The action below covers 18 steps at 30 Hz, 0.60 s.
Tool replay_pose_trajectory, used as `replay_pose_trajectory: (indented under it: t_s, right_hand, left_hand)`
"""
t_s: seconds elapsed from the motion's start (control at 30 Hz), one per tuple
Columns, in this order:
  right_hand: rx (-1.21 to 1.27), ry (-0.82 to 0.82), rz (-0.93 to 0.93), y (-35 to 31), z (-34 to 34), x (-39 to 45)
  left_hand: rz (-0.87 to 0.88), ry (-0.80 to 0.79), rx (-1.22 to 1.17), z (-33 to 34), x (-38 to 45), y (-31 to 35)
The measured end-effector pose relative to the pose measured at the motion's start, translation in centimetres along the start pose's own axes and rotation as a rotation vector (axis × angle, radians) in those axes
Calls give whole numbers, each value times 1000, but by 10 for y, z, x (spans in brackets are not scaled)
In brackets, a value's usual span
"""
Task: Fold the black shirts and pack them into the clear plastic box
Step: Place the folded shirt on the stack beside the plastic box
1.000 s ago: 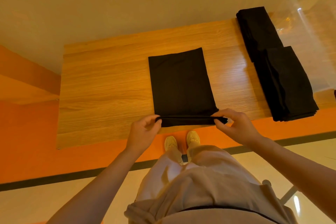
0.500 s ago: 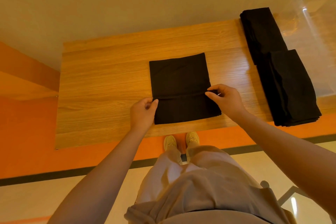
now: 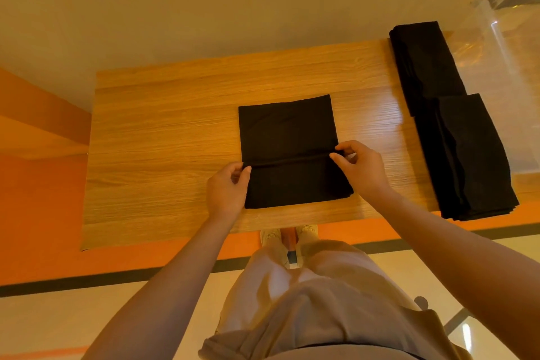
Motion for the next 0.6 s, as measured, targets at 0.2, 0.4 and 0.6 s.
replay_pose_trajectory:
  t_s: [0.2,0.4,0.6]
  right_hand:
    - [-386,69,-383,-31,2,-14]
    - [-696,-193,-617,-29,72,-48]
    - [-843,-235,-431,19,61,-47]
  left_hand:
    - [221,194,331,-10,-13,27]
    - [615,-58,600,60,-53,65]
    - [616,-158,718,72,-51,31]
Point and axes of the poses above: each hand's wrist, its own x-axis towards the middle knuckle, its own z-axis out of the palm, y = z × x, the point moved 10 cm from there along x, towards the middle knuckle, and after that the axes turned 12 degrees about x, right-handed, at the moved point
